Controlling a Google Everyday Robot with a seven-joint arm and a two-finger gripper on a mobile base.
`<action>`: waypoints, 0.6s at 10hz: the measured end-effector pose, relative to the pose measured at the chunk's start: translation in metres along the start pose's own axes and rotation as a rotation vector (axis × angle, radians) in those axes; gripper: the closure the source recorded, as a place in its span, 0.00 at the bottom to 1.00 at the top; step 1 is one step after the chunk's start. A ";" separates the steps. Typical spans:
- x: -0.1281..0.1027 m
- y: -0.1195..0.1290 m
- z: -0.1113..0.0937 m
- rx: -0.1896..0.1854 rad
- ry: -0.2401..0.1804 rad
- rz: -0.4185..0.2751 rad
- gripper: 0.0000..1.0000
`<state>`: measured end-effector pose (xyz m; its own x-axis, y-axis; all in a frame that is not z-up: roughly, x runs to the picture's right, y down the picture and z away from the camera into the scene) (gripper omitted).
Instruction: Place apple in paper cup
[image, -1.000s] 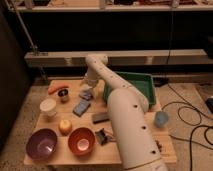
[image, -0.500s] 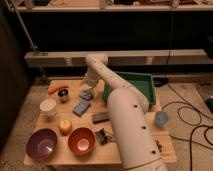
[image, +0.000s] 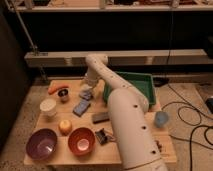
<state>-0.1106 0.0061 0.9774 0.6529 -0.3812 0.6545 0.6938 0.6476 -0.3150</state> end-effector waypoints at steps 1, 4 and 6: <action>0.000 0.000 -0.002 0.005 0.000 -0.002 0.20; -0.027 0.001 -0.031 0.039 0.017 -0.069 0.20; -0.061 0.001 -0.065 0.048 0.032 -0.128 0.20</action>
<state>-0.1299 -0.0130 0.8922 0.5696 -0.4831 0.6650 0.7574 0.6228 -0.1963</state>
